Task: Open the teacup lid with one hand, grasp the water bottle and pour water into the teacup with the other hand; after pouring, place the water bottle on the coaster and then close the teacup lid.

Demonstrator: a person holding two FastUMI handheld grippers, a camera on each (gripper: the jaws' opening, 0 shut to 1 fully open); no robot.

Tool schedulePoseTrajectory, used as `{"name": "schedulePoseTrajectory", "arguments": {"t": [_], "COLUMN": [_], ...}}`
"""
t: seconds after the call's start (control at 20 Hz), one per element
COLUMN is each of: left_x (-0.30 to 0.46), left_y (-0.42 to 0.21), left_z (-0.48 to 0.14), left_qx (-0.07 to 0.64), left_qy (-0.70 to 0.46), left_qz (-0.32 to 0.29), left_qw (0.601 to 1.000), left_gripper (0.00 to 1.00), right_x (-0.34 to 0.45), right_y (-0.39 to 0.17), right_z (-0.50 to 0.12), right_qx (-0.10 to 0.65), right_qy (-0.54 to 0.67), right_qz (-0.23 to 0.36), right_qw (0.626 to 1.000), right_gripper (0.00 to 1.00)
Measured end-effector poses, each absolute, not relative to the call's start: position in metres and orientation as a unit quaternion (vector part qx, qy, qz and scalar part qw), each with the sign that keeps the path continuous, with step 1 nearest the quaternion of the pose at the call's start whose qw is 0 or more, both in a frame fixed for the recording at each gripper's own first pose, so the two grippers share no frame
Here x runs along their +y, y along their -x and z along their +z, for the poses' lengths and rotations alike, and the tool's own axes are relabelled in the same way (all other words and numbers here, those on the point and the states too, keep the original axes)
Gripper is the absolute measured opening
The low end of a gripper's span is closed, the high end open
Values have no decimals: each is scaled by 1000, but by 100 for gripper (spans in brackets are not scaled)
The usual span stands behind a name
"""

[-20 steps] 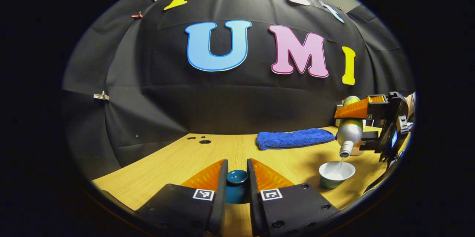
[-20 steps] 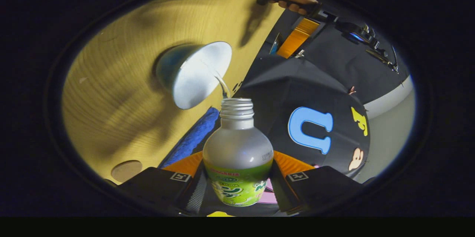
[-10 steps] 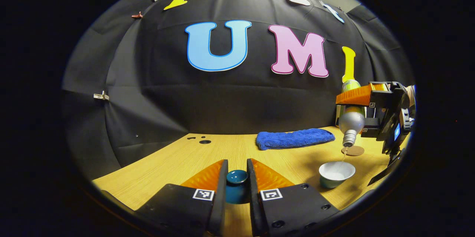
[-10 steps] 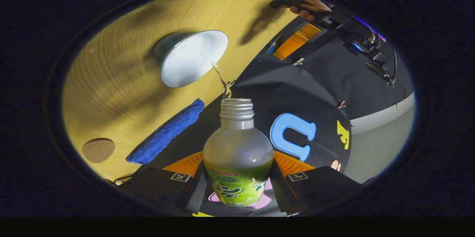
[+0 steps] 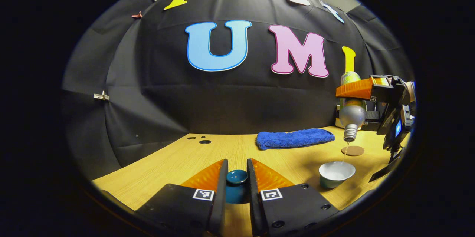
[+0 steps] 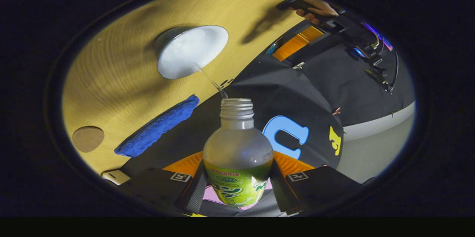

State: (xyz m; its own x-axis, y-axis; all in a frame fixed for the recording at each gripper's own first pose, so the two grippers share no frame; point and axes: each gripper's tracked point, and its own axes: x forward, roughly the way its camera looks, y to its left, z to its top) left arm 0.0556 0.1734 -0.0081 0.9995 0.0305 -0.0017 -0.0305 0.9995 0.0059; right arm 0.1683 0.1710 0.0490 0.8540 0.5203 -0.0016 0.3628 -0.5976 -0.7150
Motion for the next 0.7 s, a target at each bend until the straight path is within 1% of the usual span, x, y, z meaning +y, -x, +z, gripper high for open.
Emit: {"name": "schedulePoseTrajectory", "arguments": {"t": [0.25, 0.3, 0.6, 0.7], "left_x": [174, 174, 173, 172], "left_y": [-56, -56, -55, -56], "left_z": [-8, -8, -8, -9], "left_qx": [1, 1, 1, 1], "left_qy": [-3, -3, -3, -3], "left_qz": [15, 15, 15, 12], "left_qw": [1000, 1000, 1000, 1000], "left_gripper": [31, 32, 31, 31], "right_x": [176, 178, 186, 190], "right_y": [-166, -166, -159, -157], "right_z": [50, 50, 52, 50], "right_qx": [-255, -257, -273, -278], "right_qy": [886, 886, 887, 890], "right_qz": [108, 108, 110, 111], "right_qw": [373, 370, 355, 345], "right_gripper": [78, 78, 78, 78]}}
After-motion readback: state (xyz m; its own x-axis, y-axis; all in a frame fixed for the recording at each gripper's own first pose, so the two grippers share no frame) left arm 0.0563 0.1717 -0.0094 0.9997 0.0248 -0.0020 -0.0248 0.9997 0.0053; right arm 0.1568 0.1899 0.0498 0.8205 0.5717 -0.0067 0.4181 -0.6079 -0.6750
